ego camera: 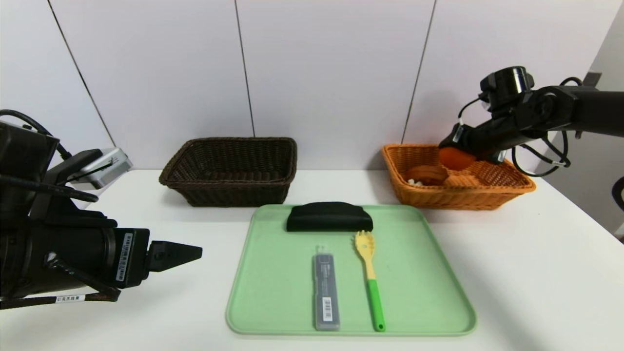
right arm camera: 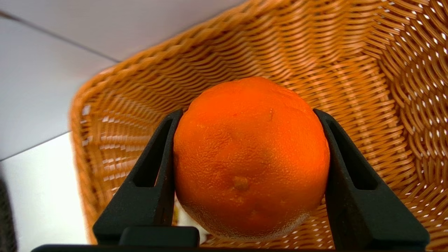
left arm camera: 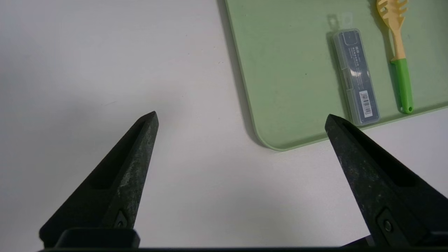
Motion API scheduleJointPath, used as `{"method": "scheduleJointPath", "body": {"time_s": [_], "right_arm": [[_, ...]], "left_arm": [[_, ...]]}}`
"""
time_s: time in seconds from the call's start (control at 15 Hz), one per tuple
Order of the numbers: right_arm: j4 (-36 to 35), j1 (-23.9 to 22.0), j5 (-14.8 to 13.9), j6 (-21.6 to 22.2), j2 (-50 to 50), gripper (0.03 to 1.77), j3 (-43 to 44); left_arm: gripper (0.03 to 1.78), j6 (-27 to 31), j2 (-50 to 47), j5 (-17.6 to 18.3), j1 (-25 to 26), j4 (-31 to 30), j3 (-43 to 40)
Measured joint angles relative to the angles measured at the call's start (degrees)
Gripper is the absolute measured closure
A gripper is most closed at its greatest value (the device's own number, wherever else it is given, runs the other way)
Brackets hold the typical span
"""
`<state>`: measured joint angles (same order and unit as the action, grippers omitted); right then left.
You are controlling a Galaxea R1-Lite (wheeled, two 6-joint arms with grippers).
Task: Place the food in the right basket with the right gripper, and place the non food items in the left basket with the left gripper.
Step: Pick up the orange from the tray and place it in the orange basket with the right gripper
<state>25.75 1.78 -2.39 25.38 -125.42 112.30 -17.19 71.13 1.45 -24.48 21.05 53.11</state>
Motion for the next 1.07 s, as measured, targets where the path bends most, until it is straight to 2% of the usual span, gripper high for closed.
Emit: {"method": "scheduleJointPath", "body": {"time_s": [0.13,0.33,0.67,1.07], "right_arm": [[-1.79,-0.44,-1.68,-0.16,-1.51,0.67,0.02],[-2.54,-0.94,-2.1,-0.52,-2.91,0.67,0.0],[-2.62,-1.12,-2.01,-0.99,-3.67,0.41,-0.04],[-2.51,-1.73,-1.94,-1.27,-2.01,0.24,0.02]], "left_arm": [[0.12,0.0,0.12,-0.05,-0.02,-0.02,0.09],[0.12,-0.01,0.41,-0.05,-0.05,0.0,0.16],[0.12,0.0,0.76,-0.05,-0.02,0.0,0.22],[0.12,0.0,1.24,-0.09,-0.02,0.02,2.01]]}}
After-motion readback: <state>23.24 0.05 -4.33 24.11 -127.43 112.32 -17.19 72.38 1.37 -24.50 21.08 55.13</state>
